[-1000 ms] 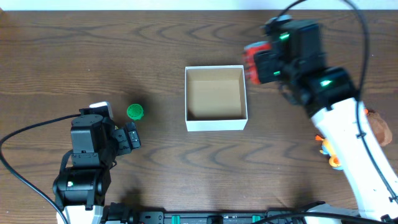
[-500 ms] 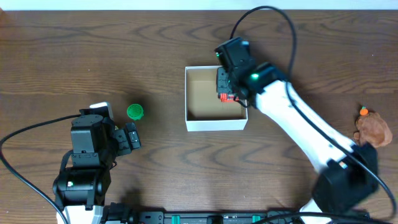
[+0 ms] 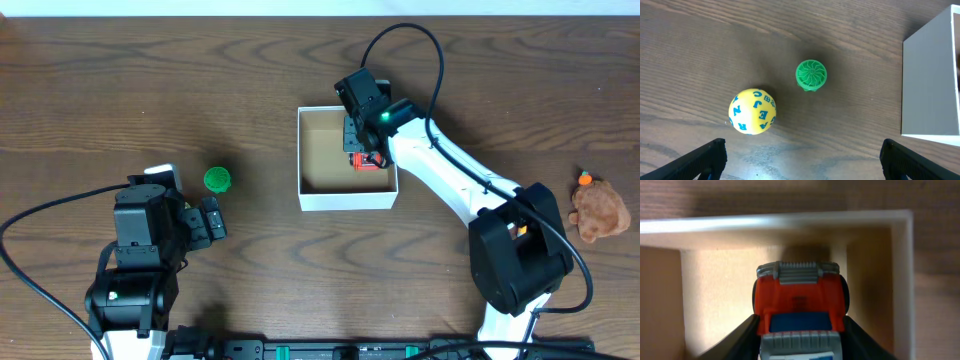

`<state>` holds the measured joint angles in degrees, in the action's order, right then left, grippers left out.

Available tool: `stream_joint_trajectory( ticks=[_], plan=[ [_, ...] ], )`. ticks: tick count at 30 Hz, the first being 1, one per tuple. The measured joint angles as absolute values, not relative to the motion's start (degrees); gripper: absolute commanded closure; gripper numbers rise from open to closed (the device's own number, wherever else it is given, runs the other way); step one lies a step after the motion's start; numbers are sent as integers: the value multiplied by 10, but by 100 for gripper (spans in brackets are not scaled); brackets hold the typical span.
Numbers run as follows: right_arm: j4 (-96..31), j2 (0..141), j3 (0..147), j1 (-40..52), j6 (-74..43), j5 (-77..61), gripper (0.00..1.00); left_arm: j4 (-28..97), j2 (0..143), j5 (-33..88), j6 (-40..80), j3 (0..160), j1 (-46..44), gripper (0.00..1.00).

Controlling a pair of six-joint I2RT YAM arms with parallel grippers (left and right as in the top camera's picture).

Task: Pack container
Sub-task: 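Carry the truck with right gripper into the white box and release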

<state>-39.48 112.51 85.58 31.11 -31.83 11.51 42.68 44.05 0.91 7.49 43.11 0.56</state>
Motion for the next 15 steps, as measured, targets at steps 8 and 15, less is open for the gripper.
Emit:
stream_joint_trajectory(
  ticks=[8, 15],
  plan=[
    [-395, 1124, 869, 309, -256, 113, 13, 427, 441, 9, 75, 431, 6, 2],
    [-437, 1053, 906, 301, -222, 119, 1, 427, 441, 9, 75, 431, 6, 2]
  ],
)
